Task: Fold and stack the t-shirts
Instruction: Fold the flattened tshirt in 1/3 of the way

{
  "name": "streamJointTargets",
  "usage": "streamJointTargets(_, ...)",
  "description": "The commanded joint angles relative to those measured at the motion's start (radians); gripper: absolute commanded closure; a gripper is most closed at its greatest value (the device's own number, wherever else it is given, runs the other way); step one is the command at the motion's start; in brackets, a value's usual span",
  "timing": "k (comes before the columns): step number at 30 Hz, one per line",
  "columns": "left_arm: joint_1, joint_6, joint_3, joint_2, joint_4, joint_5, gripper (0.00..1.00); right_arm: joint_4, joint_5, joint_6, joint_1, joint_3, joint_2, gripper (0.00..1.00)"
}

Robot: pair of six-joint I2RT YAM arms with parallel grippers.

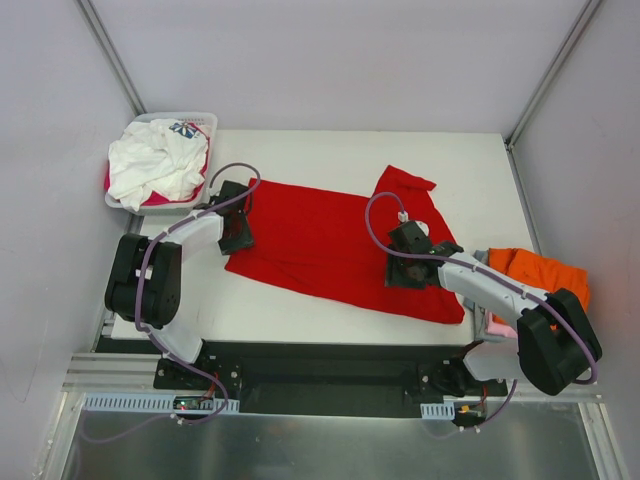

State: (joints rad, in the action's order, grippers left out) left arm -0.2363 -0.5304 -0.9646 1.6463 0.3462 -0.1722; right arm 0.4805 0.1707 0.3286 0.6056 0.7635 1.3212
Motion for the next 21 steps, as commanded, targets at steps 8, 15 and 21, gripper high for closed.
streamJointTargets(8, -0.004, 0.020, -0.072, -0.002, 0.002, -0.041, 0.84, 0.013, 0.016, 0.001, 0.002, 0.036, 0.012, 0.49)
streamJointTargets(15, -0.005, 0.021, -0.111, 0.007, 0.004, -0.052, 1.00, 0.021, 0.033, 0.000, 0.003, 0.040, 0.016, 0.49)
streamJointTargets(21, -0.003, 0.029, -0.218, 0.039, 0.014, -0.055, 1.00, 0.027, 0.085, -0.005, -0.010, 0.076, 0.023, 0.49)
